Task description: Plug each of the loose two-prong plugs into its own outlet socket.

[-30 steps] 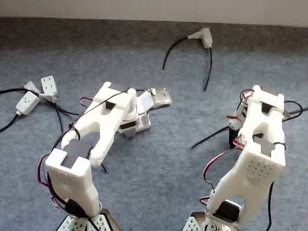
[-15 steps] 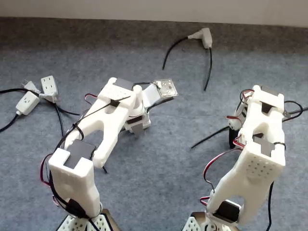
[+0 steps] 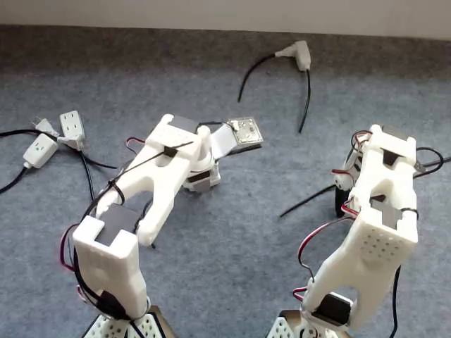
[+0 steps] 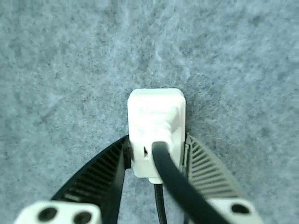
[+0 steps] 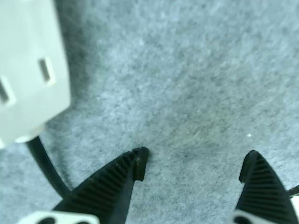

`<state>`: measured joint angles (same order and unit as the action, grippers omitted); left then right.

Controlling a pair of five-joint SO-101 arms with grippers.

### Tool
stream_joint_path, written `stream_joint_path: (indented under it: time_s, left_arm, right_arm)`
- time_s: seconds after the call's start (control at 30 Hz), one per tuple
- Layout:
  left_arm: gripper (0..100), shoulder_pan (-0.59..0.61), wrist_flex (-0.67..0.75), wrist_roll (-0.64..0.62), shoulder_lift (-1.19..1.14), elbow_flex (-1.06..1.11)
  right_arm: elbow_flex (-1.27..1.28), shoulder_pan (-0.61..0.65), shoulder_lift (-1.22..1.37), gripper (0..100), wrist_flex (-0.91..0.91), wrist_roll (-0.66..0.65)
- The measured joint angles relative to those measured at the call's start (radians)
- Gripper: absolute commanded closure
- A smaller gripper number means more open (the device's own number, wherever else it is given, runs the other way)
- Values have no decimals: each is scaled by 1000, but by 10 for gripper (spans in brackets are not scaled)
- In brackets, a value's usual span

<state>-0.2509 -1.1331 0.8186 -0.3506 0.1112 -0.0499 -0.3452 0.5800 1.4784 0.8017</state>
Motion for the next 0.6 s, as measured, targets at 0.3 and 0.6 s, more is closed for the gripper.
stream_joint_path:
  time_s: [0.3, 0.6]
  left_arm:
    - [970, -3, -14, -127, -100, -207]
    - [969, -2, -12, -367, -118, -686]
  right_arm:
    - [0, 0, 0, 663, 0, 0]
    - [0, 0, 0, 663, 0, 0]
